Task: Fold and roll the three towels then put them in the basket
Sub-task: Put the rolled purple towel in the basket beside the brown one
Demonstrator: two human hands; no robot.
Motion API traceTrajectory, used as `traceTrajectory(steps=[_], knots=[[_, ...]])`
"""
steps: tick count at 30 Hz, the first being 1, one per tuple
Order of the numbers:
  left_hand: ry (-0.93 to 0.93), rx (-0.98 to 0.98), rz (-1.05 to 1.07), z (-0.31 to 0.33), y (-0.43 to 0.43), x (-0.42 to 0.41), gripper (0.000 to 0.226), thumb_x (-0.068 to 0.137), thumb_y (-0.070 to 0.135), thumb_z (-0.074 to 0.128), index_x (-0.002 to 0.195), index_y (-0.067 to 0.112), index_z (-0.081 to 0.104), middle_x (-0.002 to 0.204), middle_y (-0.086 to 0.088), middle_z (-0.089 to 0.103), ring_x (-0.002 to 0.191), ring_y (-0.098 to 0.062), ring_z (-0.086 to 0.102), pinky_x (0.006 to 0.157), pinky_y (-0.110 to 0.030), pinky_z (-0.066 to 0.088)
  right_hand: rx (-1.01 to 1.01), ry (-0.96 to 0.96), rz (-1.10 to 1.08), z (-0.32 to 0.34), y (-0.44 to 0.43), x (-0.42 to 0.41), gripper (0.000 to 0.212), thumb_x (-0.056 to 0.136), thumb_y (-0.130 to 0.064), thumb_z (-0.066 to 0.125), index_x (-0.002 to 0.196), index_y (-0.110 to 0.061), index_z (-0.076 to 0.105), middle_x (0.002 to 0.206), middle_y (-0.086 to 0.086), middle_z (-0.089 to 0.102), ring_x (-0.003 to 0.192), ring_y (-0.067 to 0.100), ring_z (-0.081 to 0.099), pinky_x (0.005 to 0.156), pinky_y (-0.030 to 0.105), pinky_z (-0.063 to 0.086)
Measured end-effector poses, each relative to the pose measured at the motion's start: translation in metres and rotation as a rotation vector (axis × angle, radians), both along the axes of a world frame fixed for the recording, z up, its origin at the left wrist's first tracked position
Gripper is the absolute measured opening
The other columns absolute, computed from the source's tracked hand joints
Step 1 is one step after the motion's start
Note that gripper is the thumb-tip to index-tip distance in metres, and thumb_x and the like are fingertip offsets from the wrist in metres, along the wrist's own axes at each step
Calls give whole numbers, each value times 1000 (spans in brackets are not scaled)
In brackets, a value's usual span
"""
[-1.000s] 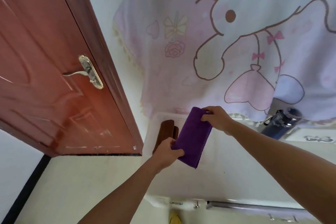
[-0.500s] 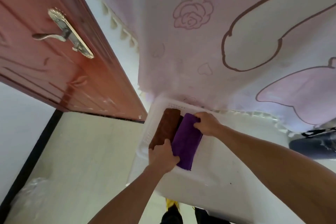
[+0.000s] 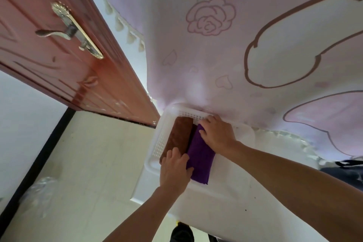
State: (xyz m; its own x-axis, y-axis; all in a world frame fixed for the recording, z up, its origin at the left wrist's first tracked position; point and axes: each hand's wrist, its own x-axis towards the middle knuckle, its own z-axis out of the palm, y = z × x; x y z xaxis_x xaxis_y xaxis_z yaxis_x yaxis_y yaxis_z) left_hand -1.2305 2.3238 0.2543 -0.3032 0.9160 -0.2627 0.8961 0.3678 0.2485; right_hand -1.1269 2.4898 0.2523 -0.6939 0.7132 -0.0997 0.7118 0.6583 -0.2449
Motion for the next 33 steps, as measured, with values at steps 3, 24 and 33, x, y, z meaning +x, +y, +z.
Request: traceTrajectory(steps=[3, 24, 33], knots=[[-4, 14, 40, -2, -5, -5, 35, 87, 48, 57, 117, 30, 58, 115, 7, 47, 107, -13, 44, 94, -25, 41, -191, 93, -149, 3, 2, -31, 34, 95, -44, 48, 118, -19, 53, 102, 2, 66, 93, 26, 63, 67, 32, 45], [-93, -150, -232, -6, -3, -24, 40, 98, 26, 45, 138, 32, 44, 113, -1, 50, 98, -17, 49, 88, -32, 46, -469, -45, -122, -30, 0, -38, 23, 90, -8, 52, 110, -18, 58, 117, 7, 61, 100, 21, 55, 86, 33, 45], [-26, -142, -355, 10, -40, -1, 54, 96, 55, 22, 113, 21, 60, 123, -6, 50, 108, -25, 47, 97, -41, 36, -186, -161, -313, 2, -14, 8, 34, 94, -22, 47, 127, -24, 55, 129, 10, 49, 112, 30, 49, 84, 39, 49]])
